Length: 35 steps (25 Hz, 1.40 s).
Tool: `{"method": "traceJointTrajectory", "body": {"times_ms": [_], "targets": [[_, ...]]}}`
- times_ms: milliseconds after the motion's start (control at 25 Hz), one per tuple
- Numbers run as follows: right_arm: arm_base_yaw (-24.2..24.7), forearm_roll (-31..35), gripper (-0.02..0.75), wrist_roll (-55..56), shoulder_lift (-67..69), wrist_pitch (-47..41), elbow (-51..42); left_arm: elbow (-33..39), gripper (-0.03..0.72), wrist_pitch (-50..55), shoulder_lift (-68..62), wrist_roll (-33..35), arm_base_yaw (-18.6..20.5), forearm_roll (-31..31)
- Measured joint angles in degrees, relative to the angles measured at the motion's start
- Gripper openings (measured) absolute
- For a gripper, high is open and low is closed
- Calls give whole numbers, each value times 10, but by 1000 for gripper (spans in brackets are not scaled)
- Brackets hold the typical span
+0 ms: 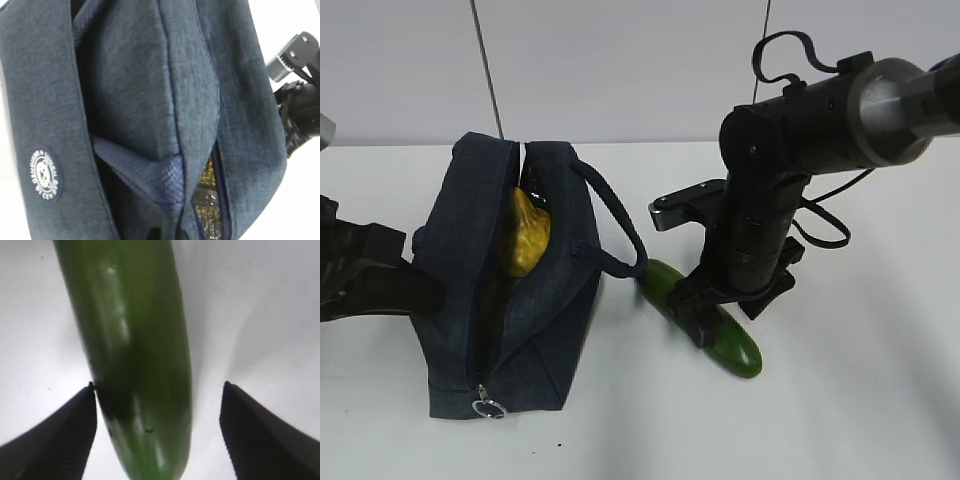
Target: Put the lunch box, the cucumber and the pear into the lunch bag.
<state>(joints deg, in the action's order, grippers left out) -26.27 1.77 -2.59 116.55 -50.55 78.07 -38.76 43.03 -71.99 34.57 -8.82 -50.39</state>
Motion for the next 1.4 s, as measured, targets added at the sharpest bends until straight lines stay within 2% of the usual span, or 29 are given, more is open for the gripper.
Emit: {"method": "traceJointTrajectory", "body": {"times_ms": [320, 1400], "targets": [[-2, -9, 533, -1, 0, -9, 0, 0, -15, 0, 0, 0, 0, -1], [-2, 6, 528, -74, 21, 1, 1, 0, -15, 1, 0, 0, 0, -2]]}}
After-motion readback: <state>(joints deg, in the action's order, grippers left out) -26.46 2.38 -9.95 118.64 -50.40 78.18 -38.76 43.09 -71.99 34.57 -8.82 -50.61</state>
